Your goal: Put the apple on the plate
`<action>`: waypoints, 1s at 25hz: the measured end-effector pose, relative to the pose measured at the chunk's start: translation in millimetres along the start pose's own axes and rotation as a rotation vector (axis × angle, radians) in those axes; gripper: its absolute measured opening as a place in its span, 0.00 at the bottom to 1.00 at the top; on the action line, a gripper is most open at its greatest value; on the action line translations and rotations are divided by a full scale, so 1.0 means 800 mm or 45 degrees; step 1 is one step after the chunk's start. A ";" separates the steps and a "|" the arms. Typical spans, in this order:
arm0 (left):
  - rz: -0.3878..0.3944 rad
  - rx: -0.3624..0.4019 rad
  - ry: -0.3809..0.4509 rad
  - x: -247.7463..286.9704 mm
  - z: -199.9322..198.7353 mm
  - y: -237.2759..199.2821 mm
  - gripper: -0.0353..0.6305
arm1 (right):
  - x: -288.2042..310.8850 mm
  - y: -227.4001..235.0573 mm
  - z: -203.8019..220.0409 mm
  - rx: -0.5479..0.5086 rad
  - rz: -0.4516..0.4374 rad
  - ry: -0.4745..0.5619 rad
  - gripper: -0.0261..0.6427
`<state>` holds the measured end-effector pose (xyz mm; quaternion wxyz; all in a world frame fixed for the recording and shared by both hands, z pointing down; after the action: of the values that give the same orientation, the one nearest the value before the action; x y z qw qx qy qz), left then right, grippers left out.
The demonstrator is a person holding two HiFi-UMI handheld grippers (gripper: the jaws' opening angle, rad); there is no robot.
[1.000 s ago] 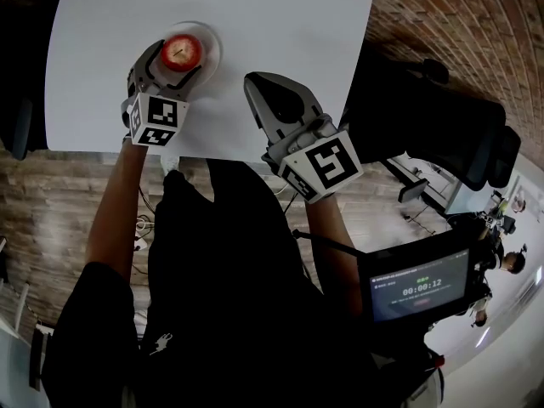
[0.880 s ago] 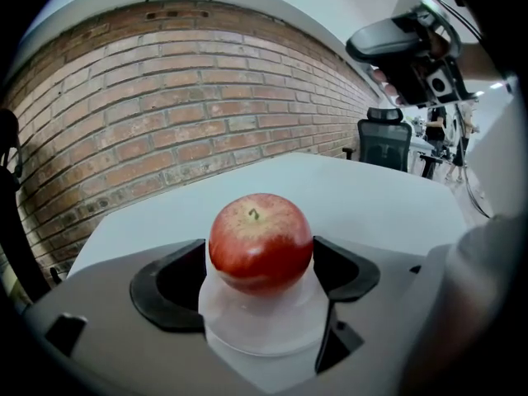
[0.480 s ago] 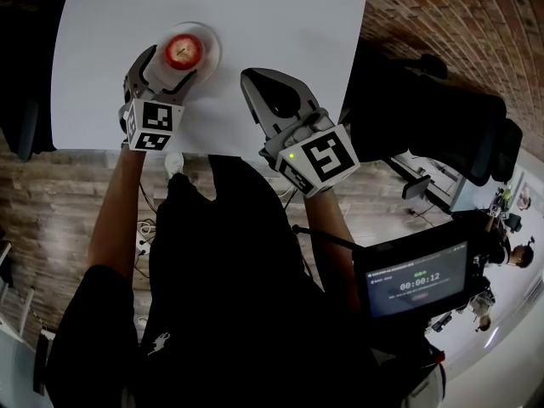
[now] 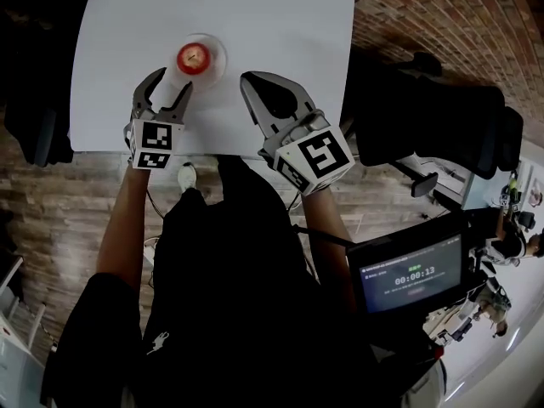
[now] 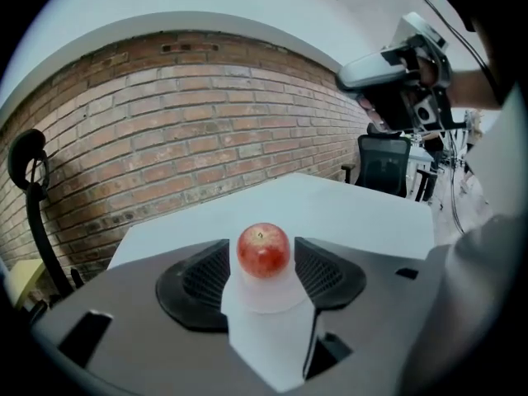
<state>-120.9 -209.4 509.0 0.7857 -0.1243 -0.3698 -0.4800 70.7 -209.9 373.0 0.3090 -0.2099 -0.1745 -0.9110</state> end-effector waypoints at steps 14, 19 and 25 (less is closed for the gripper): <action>0.037 -0.034 0.098 -0.078 -0.025 0.001 0.12 | -0.015 -0.037 -0.007 0.004 0.063 0.088 0.04; 0.046 -0.037 0.161 -0.114 -0.031 -0.005 0.06 | -0.025 -0.052 -0.010 0.023 0.108 0.121 0.04; 0.086 -0.036 0.200 -0.134 -0.040 -0.007 0.06 | -0.033 -0.059 -0.013 0.074 0.109 0.167 0.04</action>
<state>-139.1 -158.9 410.8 0.8263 -0.1098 -0.2959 -0.4666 56.9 -166.7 342.0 0.3642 -0.1482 -0.1712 -0.9034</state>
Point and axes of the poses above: the fingertips, and each gripper's own axes: x forward along the fingers, y to its right, z out of its underside, the point moved 7 cm from there along -x, backward along the fingers, and after that the axes turned 14 degrees about -y, right-handed, at the moved point
